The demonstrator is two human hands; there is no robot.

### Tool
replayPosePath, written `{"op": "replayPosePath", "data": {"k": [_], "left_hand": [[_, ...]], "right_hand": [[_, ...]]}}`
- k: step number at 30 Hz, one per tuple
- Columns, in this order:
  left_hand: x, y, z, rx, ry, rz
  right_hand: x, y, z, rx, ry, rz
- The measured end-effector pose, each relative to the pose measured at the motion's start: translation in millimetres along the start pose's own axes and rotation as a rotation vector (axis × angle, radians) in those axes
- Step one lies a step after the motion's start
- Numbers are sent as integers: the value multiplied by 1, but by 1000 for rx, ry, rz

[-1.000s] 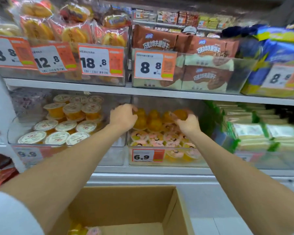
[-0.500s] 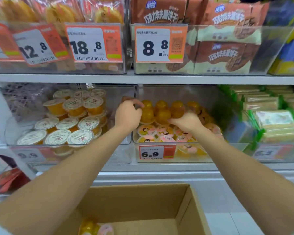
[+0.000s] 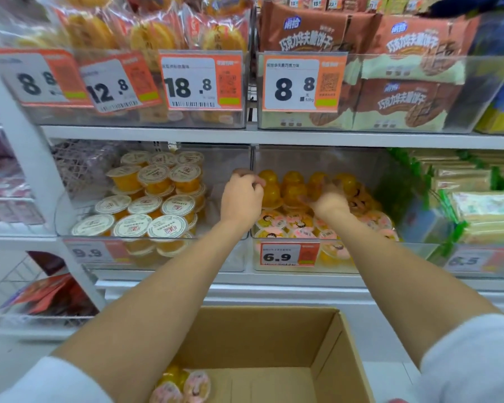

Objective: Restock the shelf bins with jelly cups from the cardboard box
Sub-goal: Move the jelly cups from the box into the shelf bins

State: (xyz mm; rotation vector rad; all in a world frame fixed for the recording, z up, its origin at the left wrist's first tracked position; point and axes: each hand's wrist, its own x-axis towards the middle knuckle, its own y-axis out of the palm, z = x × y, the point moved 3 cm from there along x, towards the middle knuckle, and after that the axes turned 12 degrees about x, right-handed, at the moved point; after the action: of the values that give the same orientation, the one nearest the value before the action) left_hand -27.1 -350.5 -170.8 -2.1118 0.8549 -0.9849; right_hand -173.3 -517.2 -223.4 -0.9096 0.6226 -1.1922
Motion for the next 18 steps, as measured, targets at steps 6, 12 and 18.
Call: {"op": "replayPosePath", "data": {"k": [6,12,18], "left_hand": [[-31,-3,1,211,117,70],[-91,-37,5,126,182,-134],[-185,-11,92,145,-57,368]], "right_hand": [[-32,-13,10,102,-95,-77],[-142,-32,55,276,-488,-284],[-246,69,28,379,-383,99]]}}
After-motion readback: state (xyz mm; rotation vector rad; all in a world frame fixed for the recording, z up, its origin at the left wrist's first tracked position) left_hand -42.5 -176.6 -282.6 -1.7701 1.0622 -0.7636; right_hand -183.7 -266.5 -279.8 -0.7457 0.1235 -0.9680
